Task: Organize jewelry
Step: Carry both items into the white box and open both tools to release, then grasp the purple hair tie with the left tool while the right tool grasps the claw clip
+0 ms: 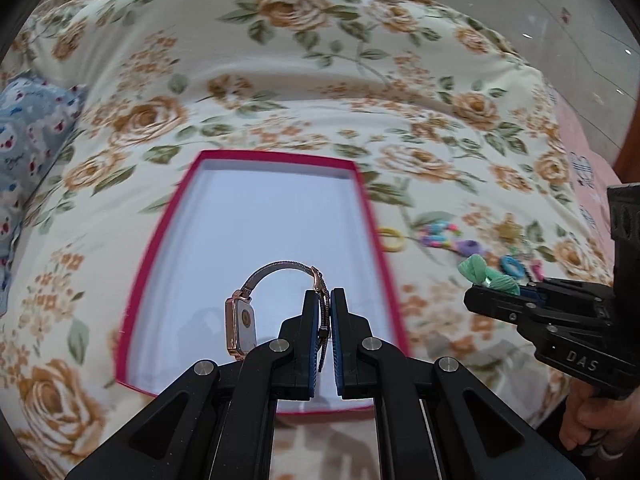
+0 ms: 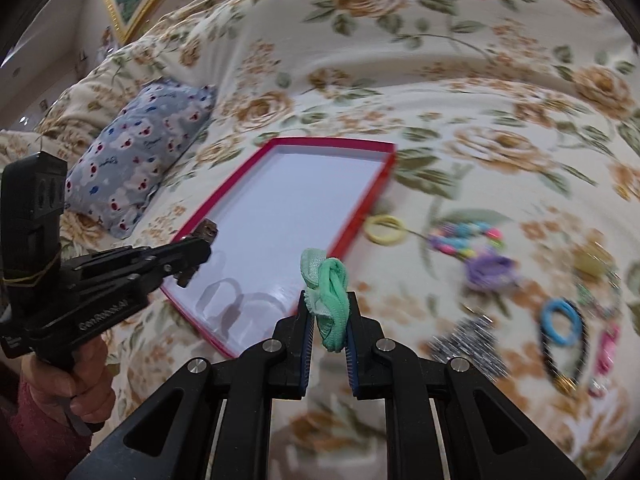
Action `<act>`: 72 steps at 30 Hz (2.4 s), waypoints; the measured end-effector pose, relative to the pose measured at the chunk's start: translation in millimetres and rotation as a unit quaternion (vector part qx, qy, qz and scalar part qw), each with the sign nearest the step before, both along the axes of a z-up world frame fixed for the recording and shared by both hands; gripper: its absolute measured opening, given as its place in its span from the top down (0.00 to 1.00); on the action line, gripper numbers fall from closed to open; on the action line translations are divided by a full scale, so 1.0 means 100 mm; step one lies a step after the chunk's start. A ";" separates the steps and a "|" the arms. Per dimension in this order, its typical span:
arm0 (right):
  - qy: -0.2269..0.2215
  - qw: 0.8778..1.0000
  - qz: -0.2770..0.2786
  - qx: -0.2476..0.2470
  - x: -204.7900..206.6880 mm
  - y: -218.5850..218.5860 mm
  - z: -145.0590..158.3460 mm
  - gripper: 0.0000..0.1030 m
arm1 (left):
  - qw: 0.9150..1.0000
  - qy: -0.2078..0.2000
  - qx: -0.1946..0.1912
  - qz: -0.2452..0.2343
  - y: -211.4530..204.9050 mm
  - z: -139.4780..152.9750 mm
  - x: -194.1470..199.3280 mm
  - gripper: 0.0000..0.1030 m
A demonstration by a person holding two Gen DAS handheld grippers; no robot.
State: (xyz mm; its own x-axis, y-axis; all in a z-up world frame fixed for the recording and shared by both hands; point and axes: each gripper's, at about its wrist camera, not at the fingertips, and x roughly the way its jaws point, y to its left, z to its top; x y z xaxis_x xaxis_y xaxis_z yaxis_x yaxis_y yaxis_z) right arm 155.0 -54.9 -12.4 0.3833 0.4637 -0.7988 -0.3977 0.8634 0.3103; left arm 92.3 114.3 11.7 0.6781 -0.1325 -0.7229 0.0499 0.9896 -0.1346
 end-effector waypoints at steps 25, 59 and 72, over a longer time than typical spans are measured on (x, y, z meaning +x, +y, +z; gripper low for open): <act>0.034 0.996 0.071 -0.030 0.73 0.88 -0.59 0.83 | 0.997 0.065 0.045 0.024 0.29 -0.43 1.07 0.95; 0.022 0.999 0.038 0.016 0.59 0.54 -0.28 0.56 | 0.997 0.047 0.014 0.065 0.28 -0.26 0.68 0.63; 0.009 0.999 -0.044 0.005 0.25 -0.28 0.00 0.50 | 0.998 0.043 -0.030 0.039 0.00 -0.06 0.35 0.60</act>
State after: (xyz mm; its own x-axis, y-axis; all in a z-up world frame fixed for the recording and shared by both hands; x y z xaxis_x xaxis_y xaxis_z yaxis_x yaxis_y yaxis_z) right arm 180.3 -82.6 -12.7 0.4090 0.4369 -0.8012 -0.3142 0.8917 0.3258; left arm 127.2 114.6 6.0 0.6243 -0.1263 -0.7709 -0.0418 0.9800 -0.1944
